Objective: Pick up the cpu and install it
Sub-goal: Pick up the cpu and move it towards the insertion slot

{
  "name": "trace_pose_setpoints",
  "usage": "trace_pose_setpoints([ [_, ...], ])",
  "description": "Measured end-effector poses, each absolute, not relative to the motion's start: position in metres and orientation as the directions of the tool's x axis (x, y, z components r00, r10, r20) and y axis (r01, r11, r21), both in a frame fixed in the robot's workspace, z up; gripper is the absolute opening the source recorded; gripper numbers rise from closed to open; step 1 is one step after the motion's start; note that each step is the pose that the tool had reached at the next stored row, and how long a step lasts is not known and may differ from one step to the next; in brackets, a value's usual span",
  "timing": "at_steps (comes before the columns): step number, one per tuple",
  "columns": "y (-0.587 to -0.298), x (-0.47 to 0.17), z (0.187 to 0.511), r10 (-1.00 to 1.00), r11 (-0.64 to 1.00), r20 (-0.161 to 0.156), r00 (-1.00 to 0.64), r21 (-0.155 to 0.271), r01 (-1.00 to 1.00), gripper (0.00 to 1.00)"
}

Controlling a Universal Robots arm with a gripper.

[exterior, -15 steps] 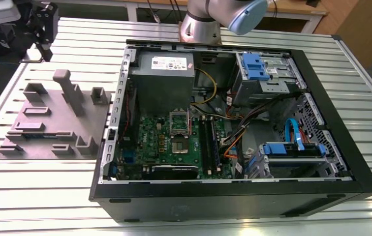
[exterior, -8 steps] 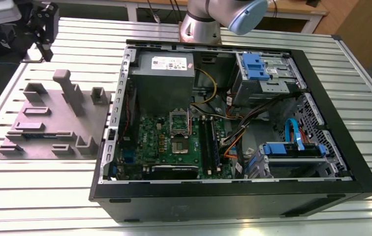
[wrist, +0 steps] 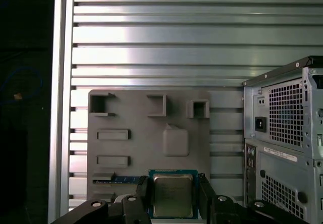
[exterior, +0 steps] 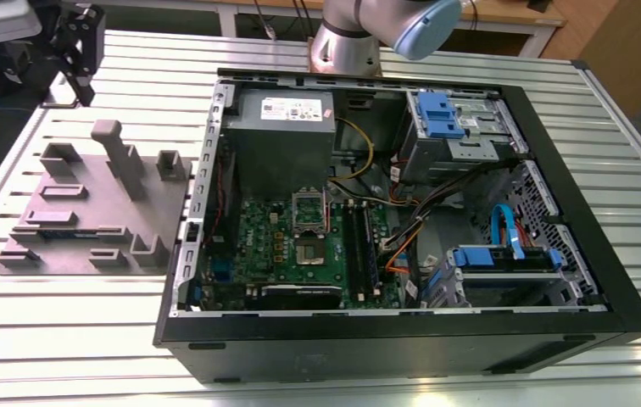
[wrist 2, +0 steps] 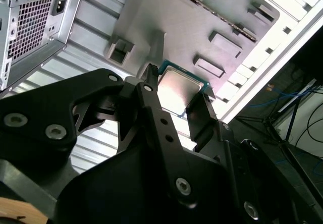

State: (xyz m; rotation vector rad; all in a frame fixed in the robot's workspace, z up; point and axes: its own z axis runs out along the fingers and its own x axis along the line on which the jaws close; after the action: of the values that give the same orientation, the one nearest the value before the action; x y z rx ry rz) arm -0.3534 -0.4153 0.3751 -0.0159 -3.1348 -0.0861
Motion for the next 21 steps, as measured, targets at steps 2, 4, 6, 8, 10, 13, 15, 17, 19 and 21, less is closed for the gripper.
trace_pose_setpoints([
  [2,-0.4153,-0.3524,0.3752,0.010,0.998,0.006,-1.000,0.055,0.010,0.47],
  [4,-0.4153,-0.3516,0.3752,0.010,0.998,0.006,-1.000,0.055,0.010,0.47],
  [6,-0.4153,-0.3508,0.3751,0.010,0.998,0.006,-1.000,0.055,0.010,0.47],
  [8,-0.4153,-0.3500,0.3752,0.010,0.998,0.006,-1.000,0.055,0.010,0.47],
  [10,-0.4153,-0.3494,0.3752,0.010,0.998,0.006,-1.000,0.055,0.010,0.47],
  [13,-0.4153,-0.3481,0.3751,0.010,0.998,0.006,-1.000,0.055,0.010,0.47],
  [15,-0.4153,-0.3472,0.3752,0.010,0.998,0.006,-1.000,0.055,0.010,0.47],
  [17,-0.4153,-0.3466,0.3751,0.010,0.998,0.006,-1.000,0.055,0.010,0.47],
  [19,-0.4153,-0.3459,0.3752,0.010,0.998,0.006,-1.000,0.055,0.010,0.47],
  [21,-0.4153,-0.3452,0.3752,0.010,0.998,0.006,-1.000,0.055,0.010,0.47],
])
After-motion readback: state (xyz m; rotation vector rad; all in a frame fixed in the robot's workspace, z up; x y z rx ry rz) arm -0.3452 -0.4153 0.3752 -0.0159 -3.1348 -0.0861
